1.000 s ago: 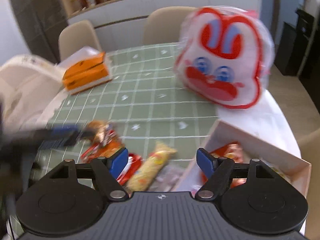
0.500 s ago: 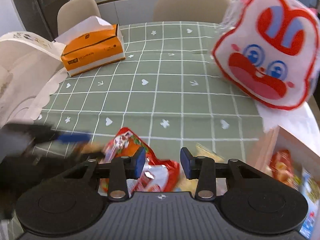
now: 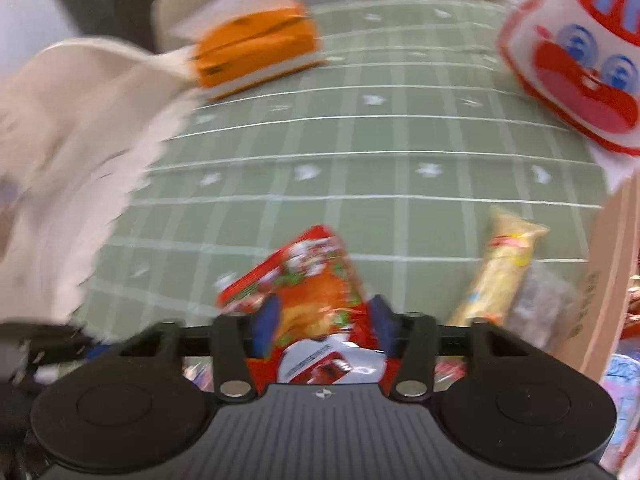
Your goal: Organize snacks
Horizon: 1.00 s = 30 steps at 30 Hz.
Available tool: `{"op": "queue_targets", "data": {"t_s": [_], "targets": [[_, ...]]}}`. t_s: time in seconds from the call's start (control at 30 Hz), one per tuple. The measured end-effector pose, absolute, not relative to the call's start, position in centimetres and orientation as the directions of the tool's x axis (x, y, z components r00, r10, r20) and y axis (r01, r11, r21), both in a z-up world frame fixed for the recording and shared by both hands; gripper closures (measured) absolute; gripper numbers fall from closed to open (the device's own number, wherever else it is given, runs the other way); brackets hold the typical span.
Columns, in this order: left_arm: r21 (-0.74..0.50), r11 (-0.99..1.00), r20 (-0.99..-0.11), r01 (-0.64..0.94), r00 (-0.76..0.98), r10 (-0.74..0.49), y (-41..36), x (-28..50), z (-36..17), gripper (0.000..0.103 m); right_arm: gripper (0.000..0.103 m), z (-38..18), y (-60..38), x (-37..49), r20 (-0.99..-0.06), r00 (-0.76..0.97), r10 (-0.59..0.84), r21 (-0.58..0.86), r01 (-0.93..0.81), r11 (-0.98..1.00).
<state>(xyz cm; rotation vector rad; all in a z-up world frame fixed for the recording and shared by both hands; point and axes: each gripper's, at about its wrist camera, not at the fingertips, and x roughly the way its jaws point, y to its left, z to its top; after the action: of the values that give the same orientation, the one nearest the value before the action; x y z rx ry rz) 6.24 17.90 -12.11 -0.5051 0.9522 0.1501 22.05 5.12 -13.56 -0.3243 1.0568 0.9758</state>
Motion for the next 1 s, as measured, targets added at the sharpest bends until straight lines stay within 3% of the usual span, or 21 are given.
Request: {"op": "queue_targets", "data": {"t_s": [0.03, 0.2, 0.37, 0.43, 0.67, 0.7, 0.73, 1.0], "targets": [[-0.341, 0.876, -0.811, -0.342, 0.579, -0.09, 17.7, 6.0, -12.0, 0.062, 0.026, -13.4, 5.1, 21.1, -0.842, 0.14, 0.522, 0.189, -0.828, 0.529], [-0.328, 0.881, -0.814, -0.341, 0.576, -0.081, 17.2, 5.2, -11.7, 0.062, 0.025, -14.6, 6.4, 16.8, -0.851, 0.285, 0.441, -0.07, -0.894, 0.443], [-0.322, 0.887, -0.813, -0.332, 0.577, -0.079, 16.6, 4.7, -11.5, 0.062, 0.022, -15.4, 6.0, 16.3, -0.847, 0.309, 0.433, -0.06, -0.865, 0.499], [-0.327, 0.886, -0.81, -0.327, 0.58, -0.085, 16.5, 4.4, -11.5, 0.062, 0.037, -15.2, 4.9, 15.7, -0.845, 0.316, 0.431, -0.052, -0.851, 0.522], [-0.362, 0.901, -0.788, -0.238, 0.594, -0.16, 15.2, 2.8, -11.5, 0.062, 0.067, -14.0, -0.8, 13.1, -0.846, 0.326, 0.422, -0.001, -0.792, 0.611], [-0.355, 0.91, -0.788, -0.216, 0.593, -0.167, 14.8, 2.5, -11.4, 0.062, 0.08, -14.1, -1.8, 12.7, -0.849, 0.325, 0.416, 0.007, -0.781, 0.625], [-0.341, 0.921, -0.787, -0.187, 0.592, -0.172, 14.4, 2.2, -11.3, 0.062, 0.086, -14.1, -2.7, 12.3, -0.853, 0.325, 0.408, 0.011, -0.771, 0.637], [-0.19, 0.979, -0.765, -0.071, 0.635, -0.103, 11.2, 0.7, -9.6, 0.062, 0.084, -15.2, -10.3, 9.8, -0.866, 0.333, 0.373, 0.064, -0.666, 0.743]]}}
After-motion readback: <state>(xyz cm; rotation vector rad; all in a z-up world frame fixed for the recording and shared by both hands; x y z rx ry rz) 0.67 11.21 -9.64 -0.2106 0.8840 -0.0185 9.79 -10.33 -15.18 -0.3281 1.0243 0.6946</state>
